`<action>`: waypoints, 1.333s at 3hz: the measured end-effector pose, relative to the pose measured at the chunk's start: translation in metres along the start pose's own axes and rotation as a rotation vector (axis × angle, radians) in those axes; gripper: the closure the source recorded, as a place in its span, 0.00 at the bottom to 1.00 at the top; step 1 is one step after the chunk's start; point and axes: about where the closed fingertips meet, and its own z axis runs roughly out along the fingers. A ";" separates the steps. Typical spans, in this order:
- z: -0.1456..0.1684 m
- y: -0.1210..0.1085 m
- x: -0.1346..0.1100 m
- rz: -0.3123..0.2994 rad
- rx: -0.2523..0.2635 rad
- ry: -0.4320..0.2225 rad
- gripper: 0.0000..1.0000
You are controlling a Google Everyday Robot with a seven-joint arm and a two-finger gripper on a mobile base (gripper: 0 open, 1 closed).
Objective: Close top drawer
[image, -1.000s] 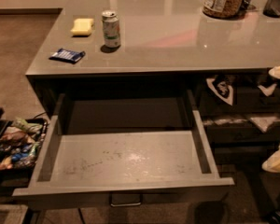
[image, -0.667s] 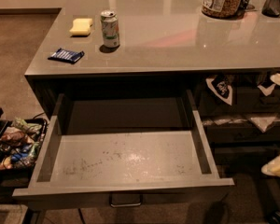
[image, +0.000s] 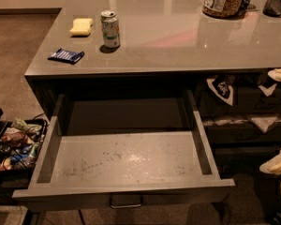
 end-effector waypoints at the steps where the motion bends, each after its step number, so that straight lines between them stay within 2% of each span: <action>1: 0.008 0.021 0.006 -0.023 -0.058 -0.020 0.00; 2: 0.029 0.055 0.021 -0.027 -0.115 -0.033 0.00; 3: 0.085 0.103 0.038 -0.043 -0.189 -0.043 0.00; 4: 0.086 0.102 0.037 -0.048 -0.194 -0.052 0.00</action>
Offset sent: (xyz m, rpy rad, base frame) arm -0.0541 0.0143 -0.1138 0.0317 0.1475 0.1323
